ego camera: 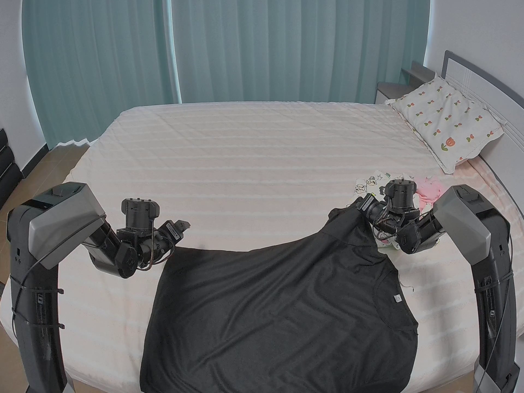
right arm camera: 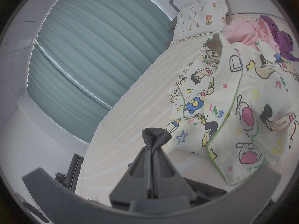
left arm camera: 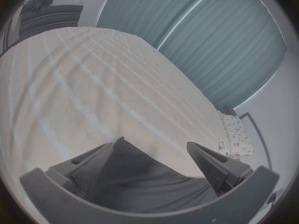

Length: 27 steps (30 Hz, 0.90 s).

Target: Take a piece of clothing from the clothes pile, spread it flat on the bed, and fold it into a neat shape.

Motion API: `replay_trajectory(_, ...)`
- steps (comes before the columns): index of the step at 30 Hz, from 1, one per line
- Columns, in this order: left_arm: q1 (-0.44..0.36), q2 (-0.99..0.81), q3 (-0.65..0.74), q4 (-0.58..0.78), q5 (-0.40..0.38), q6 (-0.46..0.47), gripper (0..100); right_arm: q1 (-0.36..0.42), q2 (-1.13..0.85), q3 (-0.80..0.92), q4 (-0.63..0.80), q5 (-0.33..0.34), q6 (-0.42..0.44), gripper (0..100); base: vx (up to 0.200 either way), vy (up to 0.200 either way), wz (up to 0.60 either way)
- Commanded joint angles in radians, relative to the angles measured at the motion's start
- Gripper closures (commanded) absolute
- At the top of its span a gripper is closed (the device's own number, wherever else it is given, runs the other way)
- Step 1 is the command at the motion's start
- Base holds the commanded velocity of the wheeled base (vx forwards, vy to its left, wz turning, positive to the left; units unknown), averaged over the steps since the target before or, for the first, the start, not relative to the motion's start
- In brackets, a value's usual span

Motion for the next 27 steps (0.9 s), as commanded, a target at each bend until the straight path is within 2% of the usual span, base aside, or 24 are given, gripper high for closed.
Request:
replay_trajectory(1,0.022,0.101,-0.034,-0.002,0.001,0.061,0,0.002,-0.005,0.021,-0.009,-0.004,-0.008,100,0.0,0.0,0.0)
replay_trajectory(3,0.026,0.116,-0.036,-0.008,0.001,0.088,0,0.002,-0.004,0.019,-0.012,-0.002,-0.01,100,0.0,0.0,0.0)
replay_trajectory(15,0.022,0.173,-0.134,0.001,-0.009,0.092,0,0.003,-0.001,0.018,-0.012,-0.002,-0.01,100,0.0,0.0,0.0)
replay_trajectory(16,0.02,0.181,-0.136,0.001,-0.01,0.093,100,0.003,0.001,0.018,-0.012,-0.002,-0.01,100,0.0,0.0,0.0)
replay_trajectory(24,0.028,0.222,-0.195,-0.007,0.007,0.088,100,0.002,0.006,0.007,-0.012,-0.002,-0.013,100,0.0,0.0,0.0)
replay_trajectory(27,0.04,0.207,-0.208,-0.033,0.048,0.078,100,0.002,0.006,-0.004,-0.021,-0.004,-0.014,100,0.0,0.0,0.0)
